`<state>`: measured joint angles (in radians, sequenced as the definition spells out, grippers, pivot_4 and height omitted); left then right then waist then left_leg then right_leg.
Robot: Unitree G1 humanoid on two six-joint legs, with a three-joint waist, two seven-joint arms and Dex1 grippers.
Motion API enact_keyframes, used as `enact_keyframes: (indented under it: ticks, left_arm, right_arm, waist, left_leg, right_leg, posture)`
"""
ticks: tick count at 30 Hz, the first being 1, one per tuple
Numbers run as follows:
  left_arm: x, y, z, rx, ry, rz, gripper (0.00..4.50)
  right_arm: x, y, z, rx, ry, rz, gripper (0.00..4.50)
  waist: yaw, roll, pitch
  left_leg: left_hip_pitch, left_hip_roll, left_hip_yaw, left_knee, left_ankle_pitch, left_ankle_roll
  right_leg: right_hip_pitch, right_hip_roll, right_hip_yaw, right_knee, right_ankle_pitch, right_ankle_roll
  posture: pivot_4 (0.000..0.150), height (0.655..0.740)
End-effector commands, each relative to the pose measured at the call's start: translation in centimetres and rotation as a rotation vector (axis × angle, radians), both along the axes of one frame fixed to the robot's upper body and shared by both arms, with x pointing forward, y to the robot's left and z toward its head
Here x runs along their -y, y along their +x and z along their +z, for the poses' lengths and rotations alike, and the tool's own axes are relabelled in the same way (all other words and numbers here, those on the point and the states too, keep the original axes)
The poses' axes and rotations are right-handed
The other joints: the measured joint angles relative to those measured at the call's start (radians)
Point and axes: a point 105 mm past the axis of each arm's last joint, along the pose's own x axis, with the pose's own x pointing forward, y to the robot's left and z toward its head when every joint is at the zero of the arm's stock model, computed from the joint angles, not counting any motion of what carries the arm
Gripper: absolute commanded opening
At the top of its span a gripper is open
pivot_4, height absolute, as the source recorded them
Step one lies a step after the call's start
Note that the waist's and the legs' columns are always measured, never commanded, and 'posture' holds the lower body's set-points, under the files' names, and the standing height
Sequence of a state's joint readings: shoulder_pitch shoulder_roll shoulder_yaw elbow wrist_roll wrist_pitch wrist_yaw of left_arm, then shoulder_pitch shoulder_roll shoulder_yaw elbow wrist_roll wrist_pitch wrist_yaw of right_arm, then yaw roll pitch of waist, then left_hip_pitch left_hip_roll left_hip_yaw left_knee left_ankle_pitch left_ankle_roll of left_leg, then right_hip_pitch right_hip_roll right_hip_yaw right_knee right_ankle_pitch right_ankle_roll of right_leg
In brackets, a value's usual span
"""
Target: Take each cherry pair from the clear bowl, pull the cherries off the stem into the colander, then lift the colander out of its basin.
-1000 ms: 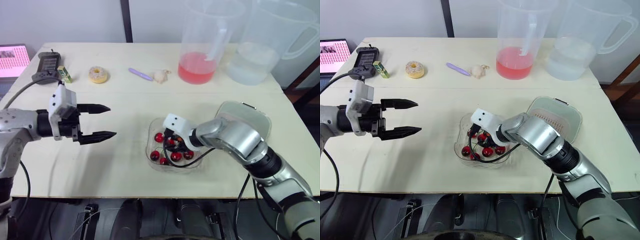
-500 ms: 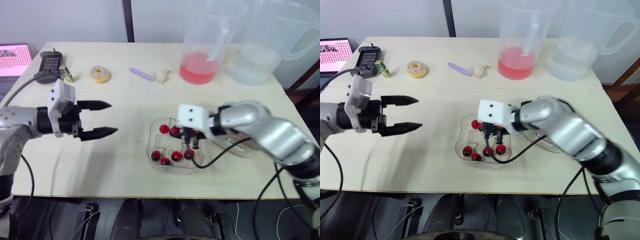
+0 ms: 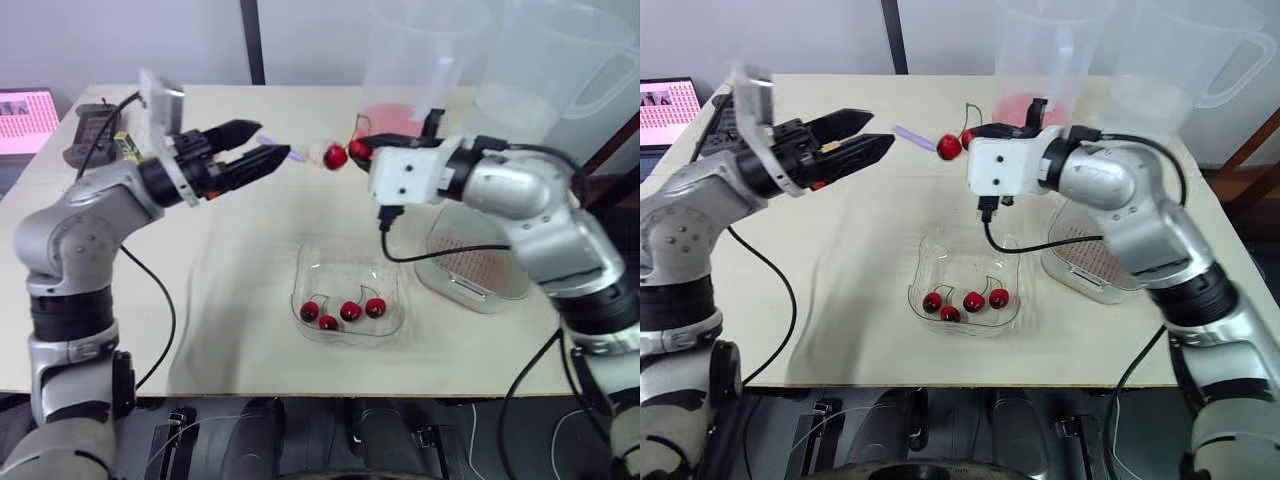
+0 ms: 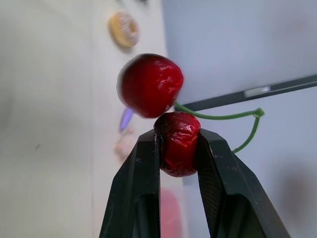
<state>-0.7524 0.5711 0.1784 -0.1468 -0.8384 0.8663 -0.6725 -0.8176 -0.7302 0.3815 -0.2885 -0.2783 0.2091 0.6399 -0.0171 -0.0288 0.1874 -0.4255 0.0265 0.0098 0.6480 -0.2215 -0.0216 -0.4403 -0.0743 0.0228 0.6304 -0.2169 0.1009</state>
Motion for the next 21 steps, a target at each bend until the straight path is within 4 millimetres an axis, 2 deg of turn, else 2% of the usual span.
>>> enact_keyframes:
  ticks: [1, 7, 13, 18, 21]
  left_arm:
    - [0.5, -0.2, 1.7, 0.049, -0.011, -0.017, 4.5]
    - [2.2, -0.3, 2.6, 0.038, -0.004, -0.095, 4.5]
    - [4.1, -0.5, 2.5, 0.045, 0.046, -0.145, 4.5]
    - [4.5, -0.4, 2.1, 0.048, 0.063, -0.151, 4.5]
    - [4.5, -0.3, 1.8, 0.04, 0.064, -0.15, 3.59]
  right_arm:
    - [-0.7, -0.4, 0.6, 0.119, 0.0, -0.019, 0.72]
    - [-2.3, -1.5, -0.8, 0.171, -0.031, -0.001, 0.72]
    - [-3.4, -2.2, -1.0, 0.178, -0.03, 0.021, 0.72]
    - [-3.7, -2.4, -0.9, 0.164, -0.01, 0.02, 0.72]
    - [-3.7, -2.5, -0.8, 0.155, 0.002, 0.019, 0.69]
  waist:
    - [0.002, 0.0, 0.0]
    - [0.004, 0.0, 0.0]
    - [0.003, 0.0, 0.0]
    - [0.0, 0.0, 0.0]
    - [0.001, 0.0, 0.0]
  left_leg:
    - [0.0, 0.0, 0.0, 0.0, 0.0, 0.0]
    - [0.0, 0.0, -0.002, 0.0, 0.0, 0.0]
    - [0.0, 0.0, -0.004, 0.0, 0.0, 0.0]
    - [0.0, 0.0, -0.005, 0.0, 0.0, 0.0]
    - [0.0, 0.0, -0.006, 0.0, 0.0, 0.0]
  right_leg:
    - [0.0, 0.0, 0.0, 0.0, 0.0, 0.0]
    - [0.001, 0.001, 0.0, 0.0, 0.0, 0.0]
    - [0.002, 0.002, 0.0, 0.0, 0.0, 0.0]
    - [0.002, 0.003, 0.0, 0.0, 0.0, 0.0]
    - [0.002, 0.003, -0.001, 0.0, 0.0, 0.0]
  posture:
    - [0.15, 0.7321]
    - [0.15, 0.7321]
    - [0.15, 0.7321]
    - [0.15, 0.7321]
    - [0.15, 0.7321]
